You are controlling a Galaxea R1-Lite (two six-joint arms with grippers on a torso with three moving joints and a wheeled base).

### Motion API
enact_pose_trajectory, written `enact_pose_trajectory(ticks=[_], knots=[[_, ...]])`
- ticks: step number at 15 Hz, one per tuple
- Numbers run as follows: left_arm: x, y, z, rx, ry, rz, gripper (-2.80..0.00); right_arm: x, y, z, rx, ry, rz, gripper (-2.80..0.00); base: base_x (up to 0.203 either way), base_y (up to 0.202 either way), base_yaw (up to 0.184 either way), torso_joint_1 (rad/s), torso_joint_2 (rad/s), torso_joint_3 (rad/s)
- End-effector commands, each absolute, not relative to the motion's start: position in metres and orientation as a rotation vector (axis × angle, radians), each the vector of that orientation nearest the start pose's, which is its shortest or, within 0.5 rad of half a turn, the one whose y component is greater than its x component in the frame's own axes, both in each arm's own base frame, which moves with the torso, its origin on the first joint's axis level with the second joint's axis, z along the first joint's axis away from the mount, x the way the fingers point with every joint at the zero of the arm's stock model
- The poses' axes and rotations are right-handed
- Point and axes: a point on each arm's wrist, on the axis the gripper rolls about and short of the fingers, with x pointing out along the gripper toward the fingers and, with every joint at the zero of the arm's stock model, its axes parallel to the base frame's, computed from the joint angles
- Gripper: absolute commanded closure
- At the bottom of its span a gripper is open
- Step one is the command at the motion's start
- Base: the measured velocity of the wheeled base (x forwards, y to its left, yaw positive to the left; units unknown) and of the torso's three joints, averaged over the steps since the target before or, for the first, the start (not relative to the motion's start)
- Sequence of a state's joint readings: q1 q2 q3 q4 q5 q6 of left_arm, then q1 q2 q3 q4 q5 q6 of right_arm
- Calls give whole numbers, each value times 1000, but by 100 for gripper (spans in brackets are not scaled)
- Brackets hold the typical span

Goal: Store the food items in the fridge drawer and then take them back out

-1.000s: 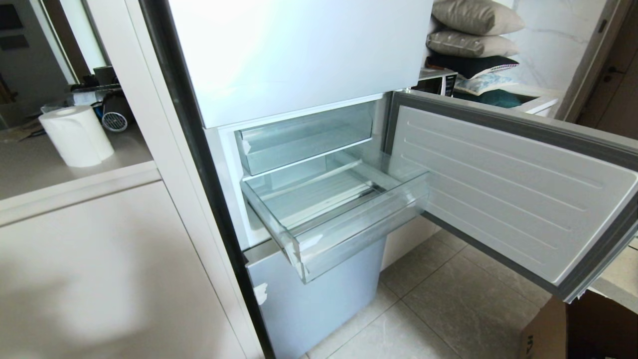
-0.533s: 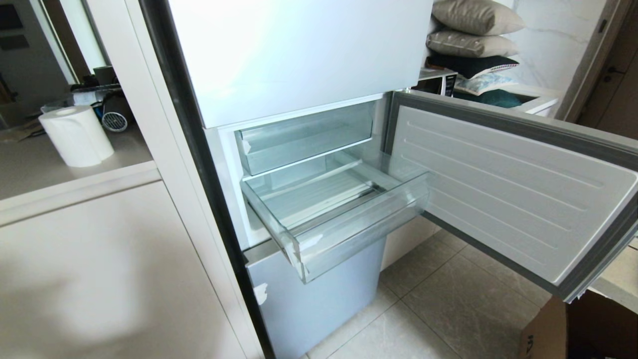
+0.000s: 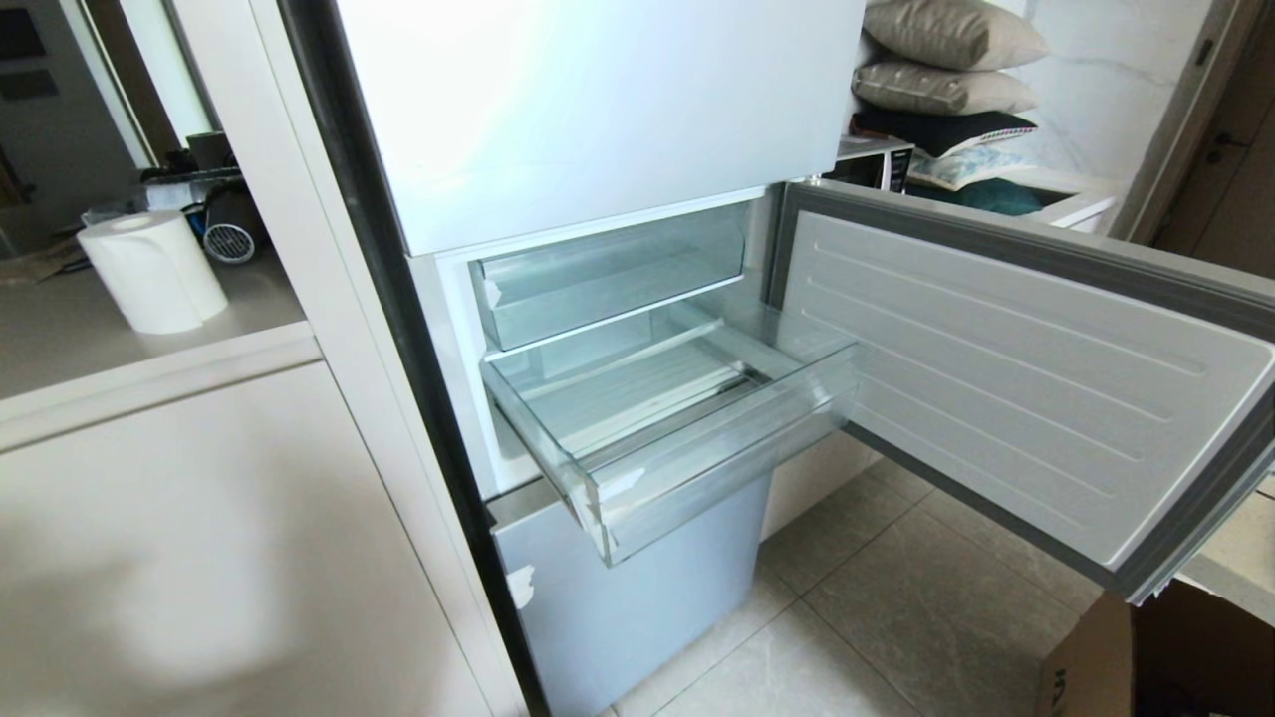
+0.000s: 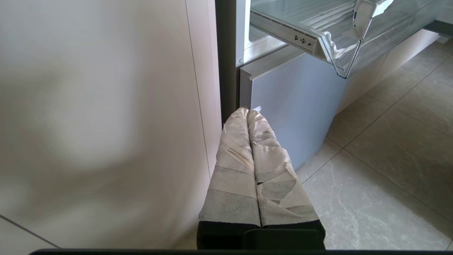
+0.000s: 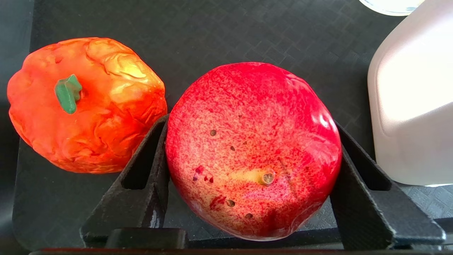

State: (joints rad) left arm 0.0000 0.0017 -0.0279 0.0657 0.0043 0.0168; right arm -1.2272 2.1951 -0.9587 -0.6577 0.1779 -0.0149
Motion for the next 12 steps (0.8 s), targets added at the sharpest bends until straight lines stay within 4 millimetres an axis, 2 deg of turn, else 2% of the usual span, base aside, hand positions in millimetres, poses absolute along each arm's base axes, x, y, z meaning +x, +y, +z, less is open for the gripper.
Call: enact_pose_trajectory(ticks=[1, 4, 6, 9, 12], knots=[[-25, 0, 76, 17, 41, 4, 0, 135, -365, 48, 376, 464, -1008, 0, 0, 0, 0, 0, 0, 0], [-25, 0, 77, 17, 40, 4, 0, 132, -357, 64, 361, 438, -997, 0, 0, 0, 0, 0, 0, 0], [-25, 0, 76, 17, 40, 4, 0, 127, -340, 83, 346, 415, -980, 0, 0, 0, 0, 0, 0, 0], [-25, 0, 76, 17, 41, 4, 0, 120, -304, 105, 332, 394, -932, 0, 0, 0, 0, 0, 0, 0], [-25, 0, 77, 17, 39, 4, 0, 116, -255, 126, 303, 365, -852, 0, 0, 0, 0, 0, 0, 0]])
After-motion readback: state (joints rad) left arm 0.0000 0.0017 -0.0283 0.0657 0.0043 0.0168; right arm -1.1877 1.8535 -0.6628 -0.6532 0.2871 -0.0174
